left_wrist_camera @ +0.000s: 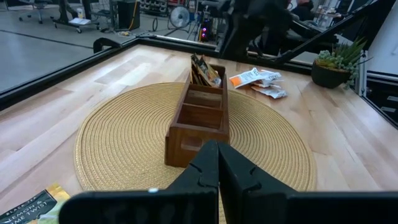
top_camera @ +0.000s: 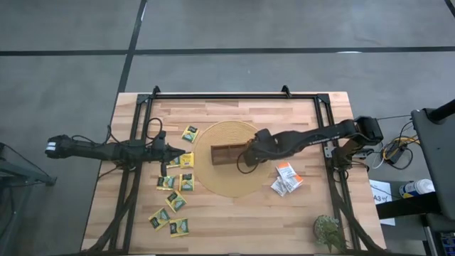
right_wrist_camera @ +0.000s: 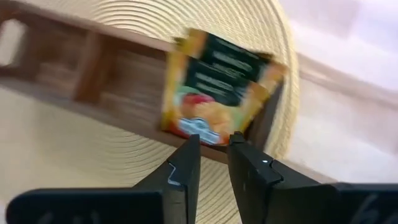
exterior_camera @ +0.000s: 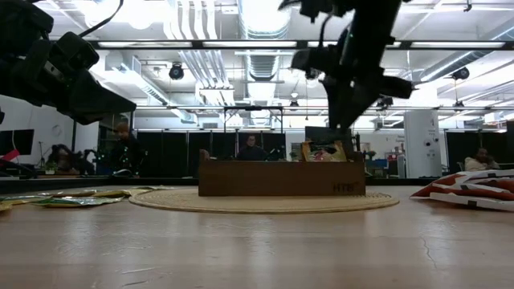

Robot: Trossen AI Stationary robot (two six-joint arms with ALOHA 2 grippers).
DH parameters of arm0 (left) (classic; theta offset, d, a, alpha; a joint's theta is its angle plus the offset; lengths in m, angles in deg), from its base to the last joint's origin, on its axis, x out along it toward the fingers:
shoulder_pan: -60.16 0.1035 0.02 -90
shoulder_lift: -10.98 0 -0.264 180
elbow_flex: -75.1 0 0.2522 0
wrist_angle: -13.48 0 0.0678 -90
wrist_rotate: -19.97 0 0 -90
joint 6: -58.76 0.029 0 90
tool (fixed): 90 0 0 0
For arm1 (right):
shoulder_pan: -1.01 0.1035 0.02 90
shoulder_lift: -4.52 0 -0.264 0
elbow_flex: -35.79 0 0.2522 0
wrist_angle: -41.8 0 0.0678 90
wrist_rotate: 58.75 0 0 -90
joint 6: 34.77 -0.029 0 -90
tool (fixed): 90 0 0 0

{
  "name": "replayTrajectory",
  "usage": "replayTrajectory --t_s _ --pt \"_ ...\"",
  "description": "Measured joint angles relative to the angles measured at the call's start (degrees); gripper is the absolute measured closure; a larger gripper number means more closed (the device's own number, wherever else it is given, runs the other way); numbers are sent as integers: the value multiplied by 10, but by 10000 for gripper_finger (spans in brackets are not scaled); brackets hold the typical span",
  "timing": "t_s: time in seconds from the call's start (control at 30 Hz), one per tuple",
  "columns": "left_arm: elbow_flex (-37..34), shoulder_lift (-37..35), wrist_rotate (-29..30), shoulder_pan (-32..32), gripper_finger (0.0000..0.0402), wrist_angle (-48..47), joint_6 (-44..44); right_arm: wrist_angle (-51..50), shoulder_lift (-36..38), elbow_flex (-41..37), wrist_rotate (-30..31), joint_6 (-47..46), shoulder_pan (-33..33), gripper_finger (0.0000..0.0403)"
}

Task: Pick & Place Tea
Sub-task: Put the white tea bag into the middle section of the wooden organizer

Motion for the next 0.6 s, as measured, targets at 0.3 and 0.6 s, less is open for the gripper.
replayTrajectory --t_s 0.3,0.6 --pt "0 0 0 0 402 0 0 27 0 39 6 221 1 323" --pt "0 0 0 0 402 0 0 222 -26 24 -55 477 1 315"
